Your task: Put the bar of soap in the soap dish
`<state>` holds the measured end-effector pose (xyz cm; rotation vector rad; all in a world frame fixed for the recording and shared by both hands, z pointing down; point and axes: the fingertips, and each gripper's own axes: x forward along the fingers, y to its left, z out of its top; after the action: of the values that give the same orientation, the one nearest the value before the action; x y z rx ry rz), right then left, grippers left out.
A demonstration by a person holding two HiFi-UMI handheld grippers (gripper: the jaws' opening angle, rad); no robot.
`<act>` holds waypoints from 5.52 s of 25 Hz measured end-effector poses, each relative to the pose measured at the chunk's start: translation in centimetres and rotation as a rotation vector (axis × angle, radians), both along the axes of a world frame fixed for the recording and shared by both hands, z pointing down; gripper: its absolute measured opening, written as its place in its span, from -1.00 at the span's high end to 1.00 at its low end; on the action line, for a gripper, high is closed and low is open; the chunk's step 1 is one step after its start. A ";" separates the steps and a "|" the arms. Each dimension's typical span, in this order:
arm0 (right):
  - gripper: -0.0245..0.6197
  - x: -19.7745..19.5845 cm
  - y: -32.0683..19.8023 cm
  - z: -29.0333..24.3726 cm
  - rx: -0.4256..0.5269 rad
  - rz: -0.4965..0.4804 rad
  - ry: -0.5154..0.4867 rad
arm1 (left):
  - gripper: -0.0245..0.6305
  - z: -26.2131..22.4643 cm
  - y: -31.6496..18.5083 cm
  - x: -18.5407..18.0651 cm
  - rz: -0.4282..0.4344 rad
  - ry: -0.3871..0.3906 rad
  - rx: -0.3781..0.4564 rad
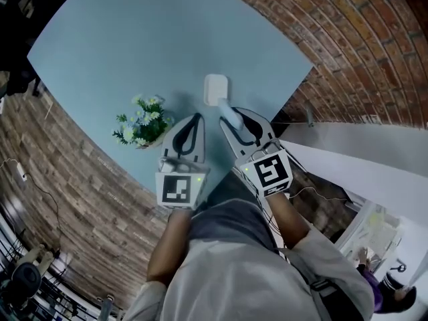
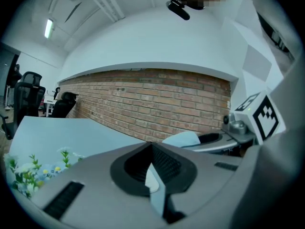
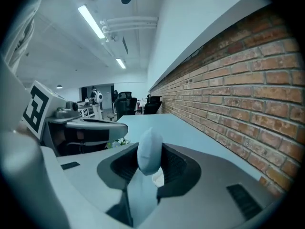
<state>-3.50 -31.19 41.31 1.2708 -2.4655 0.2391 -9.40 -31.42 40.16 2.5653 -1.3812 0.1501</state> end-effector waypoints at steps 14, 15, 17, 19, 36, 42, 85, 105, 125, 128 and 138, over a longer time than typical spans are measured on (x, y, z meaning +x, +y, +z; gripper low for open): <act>0.52 -0.2 -4.6 6.0 -0.074 -0.087 0.027 | 0.92 4.5 -2.9 1.9 -0.026 -0.040 -0.053; 0.52 -0.1 -4.9 6.4 -0.076 -0.092 0.035 | 0.92 4.9 -3.0 2.0 -0.028 -0.038 -0.061; 0.52 0.2 -5.4 7.3 -0.083 -0.101 0.057 | 0.92 5.3 -3.2 2.4 -0.029 -0.025 -0.073; 0.52 0.4 -5.9 8.1 -0.091 -0.106 0.072 | 0.92 5.7 -3.6 2.7 -0.025 -0.016 -0.082; 0.52 0.5 -9.2 13.2 -0.119 -0.200 0.333 | 0.92 7.4 -4.2 1.7 -0.075 0.010 -0.144; 0.52 0.5 -9.6 14.8 -0.134 -0.237 0.429 | 0.92 7.8 -3.9 1.7 -0.069 0.035 -0.158; 0.51 0.3 -10.4 16.2 -0.313 -0.442 0.761 | 0.92 8.6 -2.9 -0.2 -0.117 0.073 -0.203; 0.49 -0.2 -7.5 15.6 -0.331 -0.510 0.751 | 0.92 8.8 -2.0 -0.1 -0.110 0.091 -0.211; 0.49 0.4 -5.4 16.2 -0.364 -0.544 0.741 | 0.92 9.3 -1.4 0.2 -0.113 0.095 -0.227; 0.49 0.8 -5.5 16.3 -0.359 -0.530 0.747 | 0.92 9.4 -1.3 0.3 -0.112 0.099 -0.228; 0.79 0.8 -5.7 11.2 -0.279 -0.404 0.480 | 0.92 8.4 -1.0 -0.1 -0.116 0.091 -0.210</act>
<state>-2.71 -36.87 52.55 0.6081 -2.1167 0.1431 -9.50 -32.47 48.61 2.2875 -1.3960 0.1491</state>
